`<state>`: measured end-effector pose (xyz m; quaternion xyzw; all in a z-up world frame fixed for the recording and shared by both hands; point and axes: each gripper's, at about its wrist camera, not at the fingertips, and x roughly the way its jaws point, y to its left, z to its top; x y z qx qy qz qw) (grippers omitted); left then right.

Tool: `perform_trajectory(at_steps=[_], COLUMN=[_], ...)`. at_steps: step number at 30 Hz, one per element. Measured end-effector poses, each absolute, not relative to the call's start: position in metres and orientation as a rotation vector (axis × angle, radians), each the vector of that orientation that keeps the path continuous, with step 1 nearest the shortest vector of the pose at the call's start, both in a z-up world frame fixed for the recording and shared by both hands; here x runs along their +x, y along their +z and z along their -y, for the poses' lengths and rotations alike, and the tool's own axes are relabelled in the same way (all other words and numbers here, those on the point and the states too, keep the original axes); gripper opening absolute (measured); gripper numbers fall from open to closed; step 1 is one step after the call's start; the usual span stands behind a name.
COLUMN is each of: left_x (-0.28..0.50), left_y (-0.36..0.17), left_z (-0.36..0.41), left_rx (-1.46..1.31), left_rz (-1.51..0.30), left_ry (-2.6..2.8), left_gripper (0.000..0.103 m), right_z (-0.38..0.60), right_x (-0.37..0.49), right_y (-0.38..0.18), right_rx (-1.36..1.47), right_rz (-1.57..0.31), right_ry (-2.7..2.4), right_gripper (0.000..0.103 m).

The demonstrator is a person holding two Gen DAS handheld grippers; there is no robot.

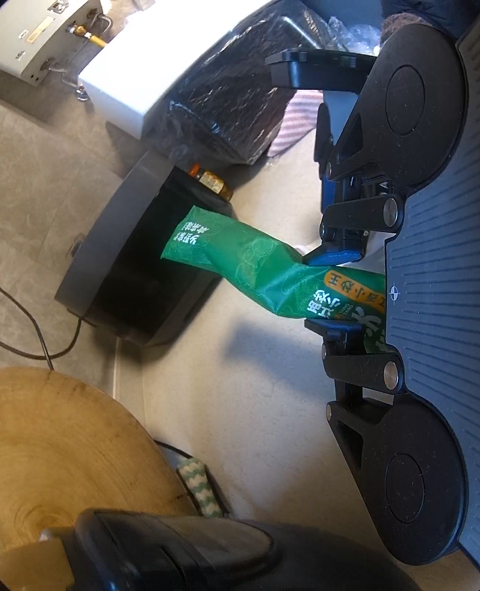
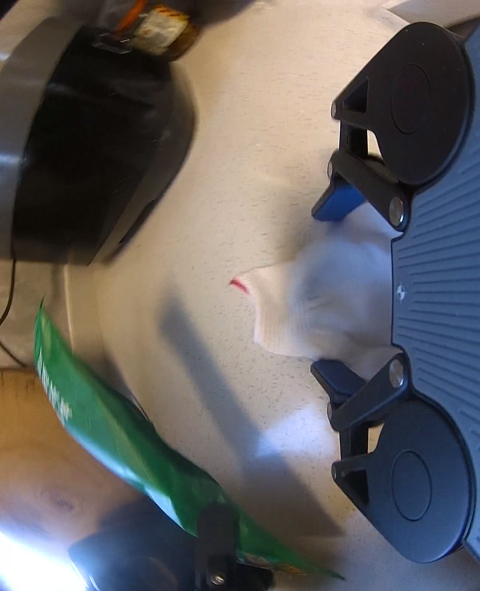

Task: Collect trash
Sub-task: 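Carry the wrapper and glove to the green bin and open the left gripper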

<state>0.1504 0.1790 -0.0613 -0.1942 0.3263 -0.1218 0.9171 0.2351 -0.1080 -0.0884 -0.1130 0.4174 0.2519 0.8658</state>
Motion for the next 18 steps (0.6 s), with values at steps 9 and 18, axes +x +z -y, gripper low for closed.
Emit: perform_trajectory(at_steps=[9,18], left_x=[0.127,0.069], left_y=[-0.049,-0.037], left_z=[-0.157,-0.028], left_rx=[-0.4,-0.364], left_rz=[-0.642,-0.63], left_ry=[-0.232,-0.344], left_gripper=[0.034,0.034], right_z=[0.147,0.311], right_x=[0.18,0.076], right_y=[-0.035,0.002], right_rx=[-0.08,0.133], right_rz=[-0.845,-0.731], right_ry=[0.625,0.566], right_gripper=[0.009,0.009])
